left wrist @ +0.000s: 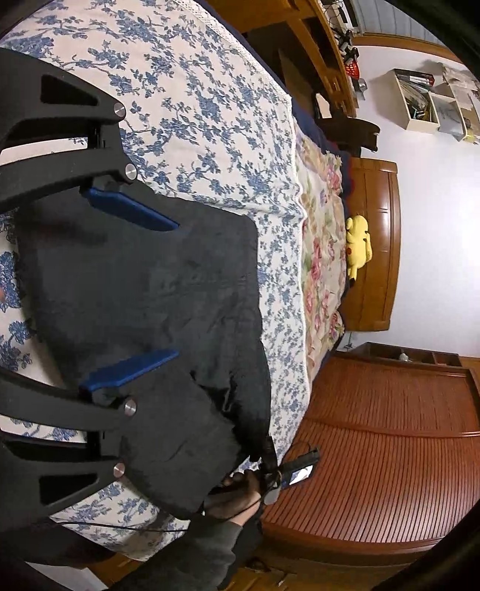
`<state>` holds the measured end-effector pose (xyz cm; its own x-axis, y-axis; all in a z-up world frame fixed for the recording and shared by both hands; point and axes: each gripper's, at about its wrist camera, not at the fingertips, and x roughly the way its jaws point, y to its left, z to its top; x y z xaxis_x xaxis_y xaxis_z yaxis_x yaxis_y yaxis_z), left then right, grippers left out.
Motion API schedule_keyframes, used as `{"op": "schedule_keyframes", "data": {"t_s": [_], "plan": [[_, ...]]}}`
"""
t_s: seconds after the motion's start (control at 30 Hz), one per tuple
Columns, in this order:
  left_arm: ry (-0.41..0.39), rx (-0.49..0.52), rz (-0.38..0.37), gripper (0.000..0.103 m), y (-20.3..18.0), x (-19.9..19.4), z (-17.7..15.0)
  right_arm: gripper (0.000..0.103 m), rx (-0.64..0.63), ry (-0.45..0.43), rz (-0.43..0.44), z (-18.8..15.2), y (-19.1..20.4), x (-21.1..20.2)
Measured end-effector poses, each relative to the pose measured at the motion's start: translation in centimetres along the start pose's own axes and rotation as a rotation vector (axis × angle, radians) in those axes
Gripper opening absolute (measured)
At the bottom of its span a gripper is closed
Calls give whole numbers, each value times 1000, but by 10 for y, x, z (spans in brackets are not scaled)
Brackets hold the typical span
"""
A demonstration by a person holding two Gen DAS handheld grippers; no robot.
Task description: Fold large clothes
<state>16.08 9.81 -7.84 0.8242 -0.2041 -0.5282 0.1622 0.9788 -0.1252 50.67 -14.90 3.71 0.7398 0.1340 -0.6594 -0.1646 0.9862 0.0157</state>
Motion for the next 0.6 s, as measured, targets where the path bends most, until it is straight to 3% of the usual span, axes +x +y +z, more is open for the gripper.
{"op": "schedule_keyframes", "data": {"t_s": [0.13,0.2,0.27,0.4,0.6], "plan": [[5,-13,-5,68,2,2,-2,46,-20,12,42,1,5,-8],[7,-12,-5,69,1,2,-3,62,-17,6,73,1,4,-20],[10,-11,-9,69,0,3,-3,68,-23,-33,69,1,-5,-34],[17,-2,-16,69,-4,6,-5,71,-35,-72,89,-7,-17,-58],[27,5,-20,69,-8,8,-8,71,-90,48,49,-33,-23,-35]]}}
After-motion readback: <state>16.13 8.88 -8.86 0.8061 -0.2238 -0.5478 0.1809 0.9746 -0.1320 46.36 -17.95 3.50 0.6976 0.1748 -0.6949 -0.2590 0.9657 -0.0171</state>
